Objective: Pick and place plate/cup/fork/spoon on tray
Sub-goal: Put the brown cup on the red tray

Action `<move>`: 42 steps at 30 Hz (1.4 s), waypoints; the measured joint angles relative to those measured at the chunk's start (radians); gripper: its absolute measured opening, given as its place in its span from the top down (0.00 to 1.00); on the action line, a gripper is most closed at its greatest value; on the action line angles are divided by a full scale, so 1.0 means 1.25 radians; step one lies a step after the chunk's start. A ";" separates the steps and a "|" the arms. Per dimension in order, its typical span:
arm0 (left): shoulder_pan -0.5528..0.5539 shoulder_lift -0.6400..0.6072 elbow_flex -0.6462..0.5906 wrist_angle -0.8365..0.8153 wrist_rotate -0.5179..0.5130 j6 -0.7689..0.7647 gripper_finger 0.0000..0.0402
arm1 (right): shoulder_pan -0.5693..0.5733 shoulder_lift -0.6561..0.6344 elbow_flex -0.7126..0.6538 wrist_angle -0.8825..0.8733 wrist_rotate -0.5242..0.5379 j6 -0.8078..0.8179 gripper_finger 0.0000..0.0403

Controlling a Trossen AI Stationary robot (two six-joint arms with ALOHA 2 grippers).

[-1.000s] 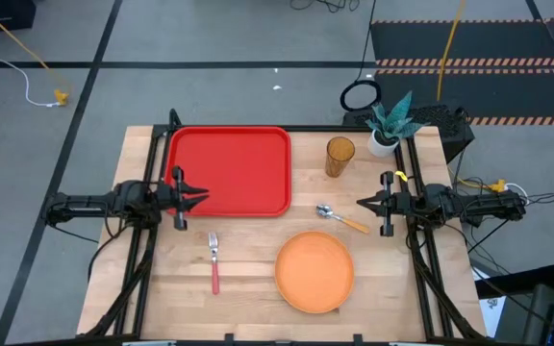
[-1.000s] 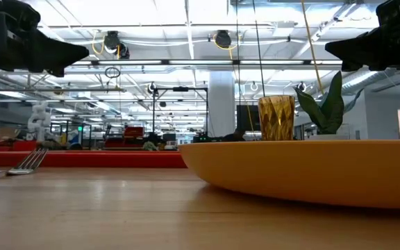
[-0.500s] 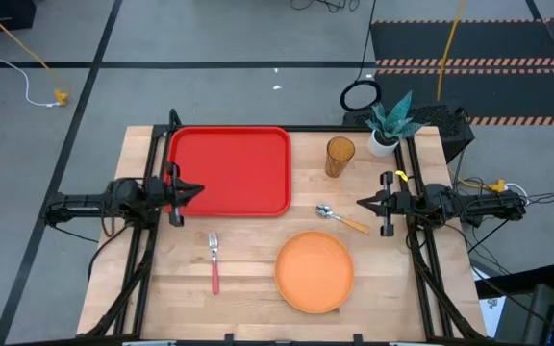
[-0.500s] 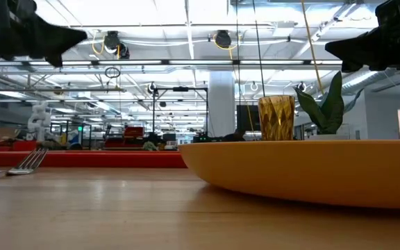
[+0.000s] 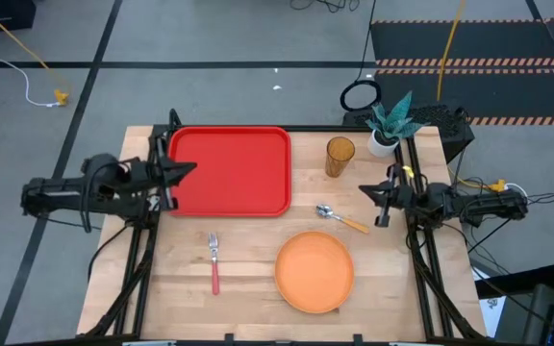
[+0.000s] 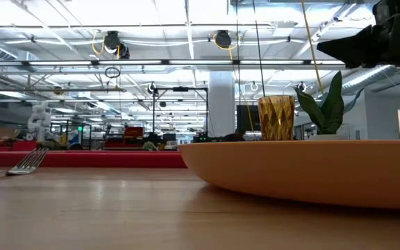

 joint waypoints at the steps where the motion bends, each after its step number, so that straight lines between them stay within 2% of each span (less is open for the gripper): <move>1: 0.000 0.037 0.036 -0.005 0.000 0.018 0.99 | 0.000 0.006 0.000 0.001 0.000 -0.004 1.00; 3: 0.000 0.119 0.119 -0.047 0.000 0.047 0.99 | 0.000 0.018 0.000 0.004 0.000 -0.005 1.00; 6: 0.012 0.245 0.263 -0.177 0.000 0.068 0.99 | 0.000 0.034 0.000 0.005 0.000 0.012 1.00; 13: 0.055 0.481 0.607 -0.464 0.000 0.020 0.99 | 0.000 0.068 0.000 0.004 0.000 0.078 1.00; 16: 0.071 0.557 0.718 -0.568 -0.001 -0.014 0.99 | 0.000 0.078 0.000 0.001 -0.001 0.116 1.00; 19: 0.083 0.617 0.781 -0.656 0.000 -0.030 0.98 | 0.000 0.085 0.000 -0.007 -0.001 0.147 1.00; 27: 0.120 0.681 0.746 -0.737 -0.001 -0.124 0.99 | 0.000 0.123 0.072 -0.122 0.000 0.191 1.00; 33: 0.120 0.687 0.615 -0.614 -0.002 -0.168 0.96 | 0.000 0.196 0.217 -0.269 0.062 0.159 1.00; 37: 0.120 0.685 0.545 -0.526 -0.017 -0.173 0.99 | 0.000 0.299 0.345 -0.362 0.105 0.105 0.97; 42: 0.120 0.685 0.500 -0.495 -0.018 -0.176 0.97 | -0.016 0.462 0.520 -0.467 0.201 0.046 0.87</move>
